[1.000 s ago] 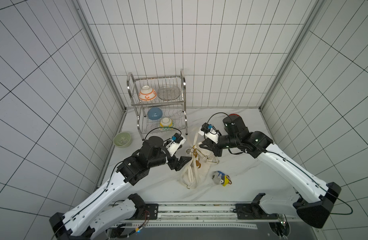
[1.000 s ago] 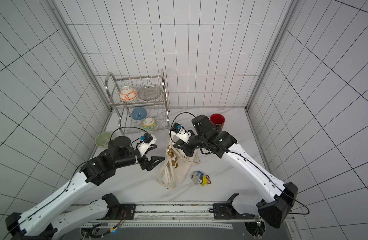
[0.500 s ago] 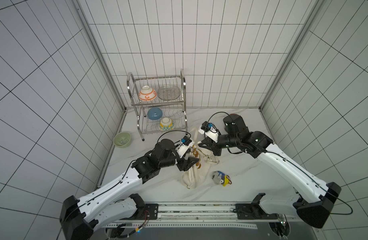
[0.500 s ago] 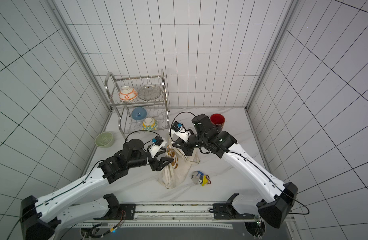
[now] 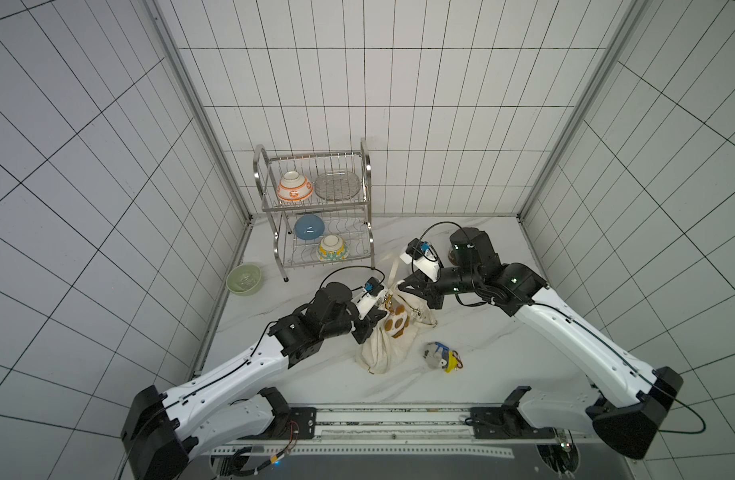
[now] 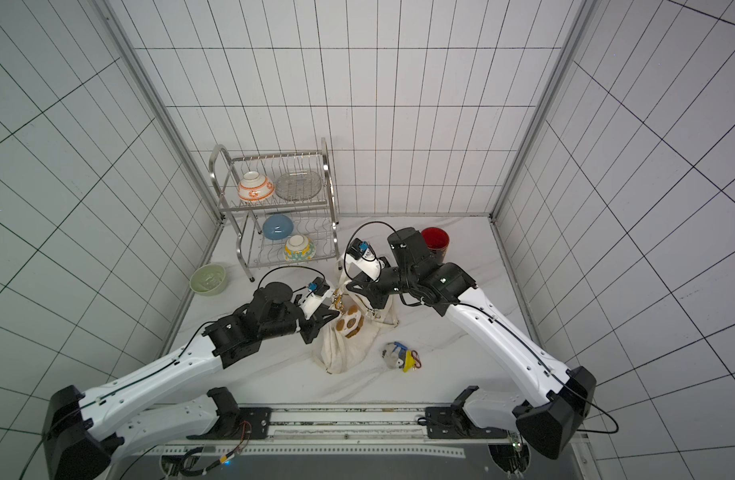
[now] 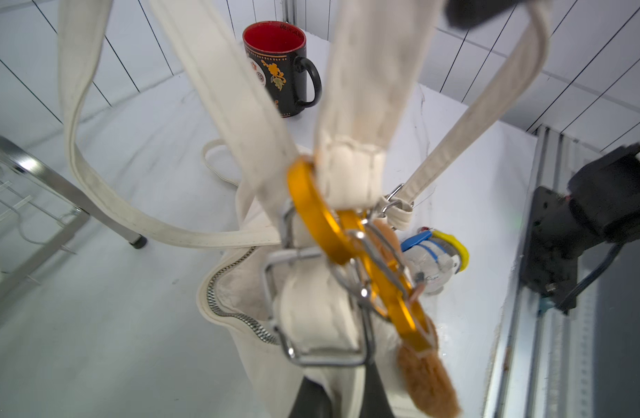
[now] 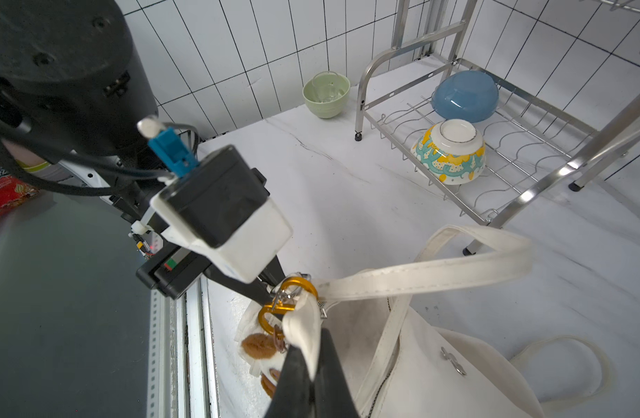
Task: Remove the decoration from the bag
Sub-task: Adjust the bag at the center of the board.
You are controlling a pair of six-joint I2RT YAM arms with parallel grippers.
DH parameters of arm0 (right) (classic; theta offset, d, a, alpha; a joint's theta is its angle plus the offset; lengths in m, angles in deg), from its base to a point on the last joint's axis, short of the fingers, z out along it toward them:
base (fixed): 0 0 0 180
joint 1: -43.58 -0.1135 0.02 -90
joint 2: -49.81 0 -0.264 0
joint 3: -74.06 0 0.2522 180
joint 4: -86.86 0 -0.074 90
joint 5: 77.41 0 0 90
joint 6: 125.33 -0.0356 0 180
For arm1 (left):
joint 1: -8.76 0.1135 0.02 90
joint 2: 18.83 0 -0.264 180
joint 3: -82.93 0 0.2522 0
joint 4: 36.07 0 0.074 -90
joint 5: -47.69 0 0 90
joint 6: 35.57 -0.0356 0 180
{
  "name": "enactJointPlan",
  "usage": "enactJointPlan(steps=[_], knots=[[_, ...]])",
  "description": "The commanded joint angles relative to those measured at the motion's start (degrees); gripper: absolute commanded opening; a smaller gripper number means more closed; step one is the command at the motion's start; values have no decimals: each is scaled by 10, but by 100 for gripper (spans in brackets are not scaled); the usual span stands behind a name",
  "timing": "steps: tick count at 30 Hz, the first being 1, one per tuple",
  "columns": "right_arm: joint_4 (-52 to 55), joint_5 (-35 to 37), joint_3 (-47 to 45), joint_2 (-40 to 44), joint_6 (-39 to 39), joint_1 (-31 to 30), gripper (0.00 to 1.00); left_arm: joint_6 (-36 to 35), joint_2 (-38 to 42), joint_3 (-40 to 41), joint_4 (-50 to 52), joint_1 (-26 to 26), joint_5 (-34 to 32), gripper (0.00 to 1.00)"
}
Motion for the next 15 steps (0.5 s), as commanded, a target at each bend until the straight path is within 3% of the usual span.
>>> enactJointPlan(steps=[1,3,9,11,15], knots=[[-34,-20,-16,16,-19,18,0,-28,14,-20,8,0,-15,0],[-34,-18,-26,13,-20,25,0,-42,22,-23,10,0,-17,0],[-27,3,-24,-13,-48,44,23,-77,37,-32,17,0,-29,0],[-13,14,-11,-22,-56,46,35,-85,33,-39,20,1,-15,0],[40,42,34,-39,-64,46,48,-79,12,-62,35,3,28,0]])
